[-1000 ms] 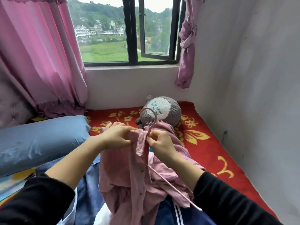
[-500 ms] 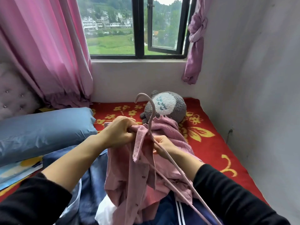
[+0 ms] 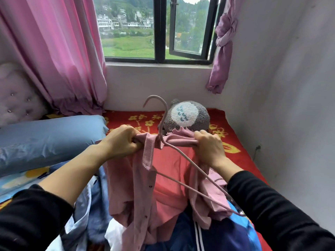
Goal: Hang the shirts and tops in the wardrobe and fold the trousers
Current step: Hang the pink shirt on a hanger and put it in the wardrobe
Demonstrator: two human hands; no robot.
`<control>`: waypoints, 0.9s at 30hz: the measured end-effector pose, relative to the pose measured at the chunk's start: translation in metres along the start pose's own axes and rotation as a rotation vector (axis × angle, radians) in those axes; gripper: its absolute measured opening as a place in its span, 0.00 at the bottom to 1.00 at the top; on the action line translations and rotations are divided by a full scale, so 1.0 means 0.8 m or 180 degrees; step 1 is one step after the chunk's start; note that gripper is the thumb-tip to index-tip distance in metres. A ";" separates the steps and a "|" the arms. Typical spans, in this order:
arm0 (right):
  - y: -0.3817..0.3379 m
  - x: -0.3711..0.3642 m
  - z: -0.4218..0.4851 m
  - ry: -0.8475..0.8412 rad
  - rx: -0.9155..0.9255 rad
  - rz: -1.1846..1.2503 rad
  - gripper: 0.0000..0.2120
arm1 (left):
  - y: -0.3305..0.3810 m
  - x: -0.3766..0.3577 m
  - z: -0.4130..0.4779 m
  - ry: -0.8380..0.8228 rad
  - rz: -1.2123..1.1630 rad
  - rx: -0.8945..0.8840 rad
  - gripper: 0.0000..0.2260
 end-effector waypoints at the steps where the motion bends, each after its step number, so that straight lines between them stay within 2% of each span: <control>1: 0.015 0.000 -0.002 -0.0018 -0.0129 0.0036 0.08 | -0.006 0.002 -0.002 0.0027 0.0039 0.0023 0.11; 4: 0.062 0.001 -0.007 -0.0211 -0.0824 0.0232 0.02 | -0.014 0.004 -0.008 0.0092 0.0259 0.0085 0.10; 7: 0.090 -0.001 -0.009 -0.0306 -0.1087 0.0788 0.08 | -0.018 -0.001 -0.008 0.0160 0.0576 0.0304 0.08; 9: 0.092 0.005 -0.009 -0.0456 -0.1097 0.1267 0.12 | -0.018 -0.004 -0.006 0.0196 0.0832 0.0365 0.11; 11: 0.092 0.014 -0.011 -0.0568 -0.1067 0.1404 0.15 | -0.017 -0.006 -0.003 0.0267 0.1004 0.0435 0.10; 13: 0.091 0.021 -0.012 -0.0550 -0.0822 0.0836 0.14 | -0.016 -0.008 -0.001 0.0274 0.1113 0.0544 0.09; 16: 0.086 0.032 -0.015 -0.0172 -0.0465 -0.0356 0.07 | -0.012 -0.015 0.002 0.0149 0.1396 0.0718 0.12; 21: 0.068 0.037 -0.016 -0.0250 -0.0555 -0.0779 0.03 | -0.002 -0.021 0.007 0.0180 0.1406 0.0993 0.10; 24: 0.060 0.038 -0.019 -0.0282 -0.0984 -0.0321 0.05 | 0.001 -0.020 0.007 0.0193 0.1387 0.1122 0.10; 26: 0.058 0.035 -0.018 -0.0208 -0.1435 0.0697 0.04 | 0.002 -0.021 0.007 0.0205 0.1380 0.1160 0.10; 27: 0.052 0.032 -0.017 -0.0206 -0.1607 0.1552 0.04 | 0.002 -0.022 0.006 0.0214 0.1367 0.1172 0.11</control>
Point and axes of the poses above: each hand's wrist, its own z-axis towards the middle knuckle, its own x-axis out of the back of the hand, y = z × x, the point moved 4 cm from there along z, towards the middle knuckle, and after that the axes turned 3 degrees about -y, right-handed, at the moved point
